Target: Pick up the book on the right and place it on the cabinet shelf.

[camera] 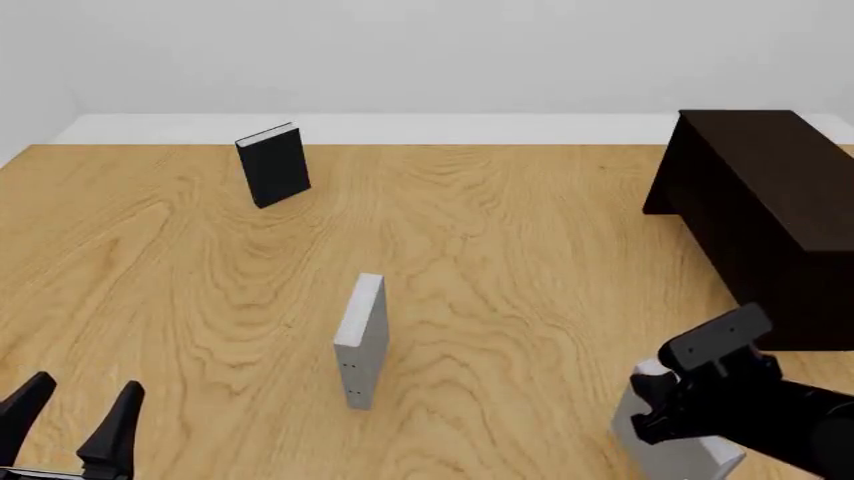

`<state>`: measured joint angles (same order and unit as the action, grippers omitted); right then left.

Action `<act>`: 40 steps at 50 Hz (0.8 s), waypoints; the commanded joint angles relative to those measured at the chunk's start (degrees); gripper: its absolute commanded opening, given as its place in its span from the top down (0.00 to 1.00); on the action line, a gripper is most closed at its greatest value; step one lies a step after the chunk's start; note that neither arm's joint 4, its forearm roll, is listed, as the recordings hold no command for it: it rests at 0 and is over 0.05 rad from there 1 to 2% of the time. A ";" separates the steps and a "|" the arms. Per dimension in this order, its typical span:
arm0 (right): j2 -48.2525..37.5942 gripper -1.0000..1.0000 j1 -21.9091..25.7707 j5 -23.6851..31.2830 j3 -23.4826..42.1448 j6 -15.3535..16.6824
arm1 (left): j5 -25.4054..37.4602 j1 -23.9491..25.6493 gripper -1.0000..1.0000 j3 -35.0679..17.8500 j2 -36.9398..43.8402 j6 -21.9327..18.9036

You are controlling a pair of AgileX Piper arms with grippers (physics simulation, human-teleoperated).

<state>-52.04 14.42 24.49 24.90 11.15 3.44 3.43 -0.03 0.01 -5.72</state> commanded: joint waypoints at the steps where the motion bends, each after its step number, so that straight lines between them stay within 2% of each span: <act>1: 0.95 1.00 -0.63 1.35 2.22 -0.12 | 0.26 0.22 0.00 0.01 0.00 0.12; 10: 1.30 1.00 0.12 3.47 4.48 0.04 | 0.55 0.10 0.00 0.02 0.00 0.28; 12: 1.49 1.00 -1.06 3.39 5.54 0.95 | 0.65 0.01 0.00 0.02 0.00 0.24; 18: 1.41 1.00 -0.62 4.56 7.73 1.50 | 0.29 -0.02 0.00 0.01 0.00 0.48; 20: 1.65 1.00 -1.11 4.84 8.84 2.61 | 0.20 0.06 0.00 0.01 0.00 0.37; 30: 1.19 1.00 -0.23 5.87 12.92 4.24 | -0.29 0.19 0.00 0.00 0.00 0.09; 40: 0.14 1.00 0.04 5.22 17.14 7.88 | -0.76 0.16 0.00 -0.03 0.00 0.00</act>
<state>-51.43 13.86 29.80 37.78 17.58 3.10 3.58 -0.03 0.01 -5.57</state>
